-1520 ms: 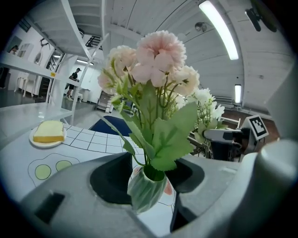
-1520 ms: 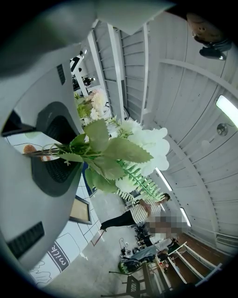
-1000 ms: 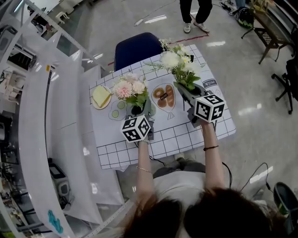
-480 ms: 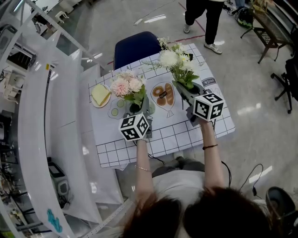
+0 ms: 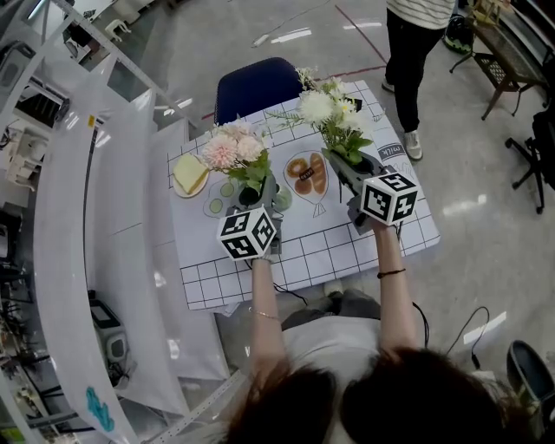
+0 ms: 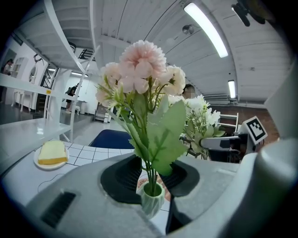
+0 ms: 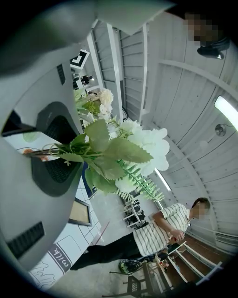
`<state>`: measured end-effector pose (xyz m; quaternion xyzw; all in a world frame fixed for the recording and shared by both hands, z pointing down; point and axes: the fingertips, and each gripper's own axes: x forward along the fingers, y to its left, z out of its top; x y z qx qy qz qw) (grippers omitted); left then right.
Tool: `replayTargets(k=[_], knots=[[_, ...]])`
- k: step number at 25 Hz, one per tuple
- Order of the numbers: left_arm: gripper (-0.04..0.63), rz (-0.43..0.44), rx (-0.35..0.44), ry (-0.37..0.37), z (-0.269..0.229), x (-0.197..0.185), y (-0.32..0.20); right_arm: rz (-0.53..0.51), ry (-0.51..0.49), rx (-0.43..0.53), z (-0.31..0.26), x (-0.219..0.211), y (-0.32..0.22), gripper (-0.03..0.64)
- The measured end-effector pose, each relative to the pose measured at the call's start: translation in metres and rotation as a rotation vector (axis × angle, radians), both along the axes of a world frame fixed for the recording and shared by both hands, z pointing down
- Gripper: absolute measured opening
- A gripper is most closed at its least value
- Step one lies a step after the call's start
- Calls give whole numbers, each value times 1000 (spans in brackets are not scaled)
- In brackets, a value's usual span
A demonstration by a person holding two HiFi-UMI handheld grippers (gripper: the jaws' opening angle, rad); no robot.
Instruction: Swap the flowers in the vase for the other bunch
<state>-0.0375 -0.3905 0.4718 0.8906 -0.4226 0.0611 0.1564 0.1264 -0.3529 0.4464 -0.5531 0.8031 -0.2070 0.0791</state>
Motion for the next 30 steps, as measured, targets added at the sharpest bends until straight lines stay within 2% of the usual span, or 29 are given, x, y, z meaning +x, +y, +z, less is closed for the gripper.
replayTargets(k=[10, 30], knots=[[109, 5, 14, -1, -17, -7, 5, -18, -11, 10, -2, -6, -1, 72], [109, -111, 99, 59, -75, -30, 11, -118, 4, 33, -29, -18, -4, 72]])
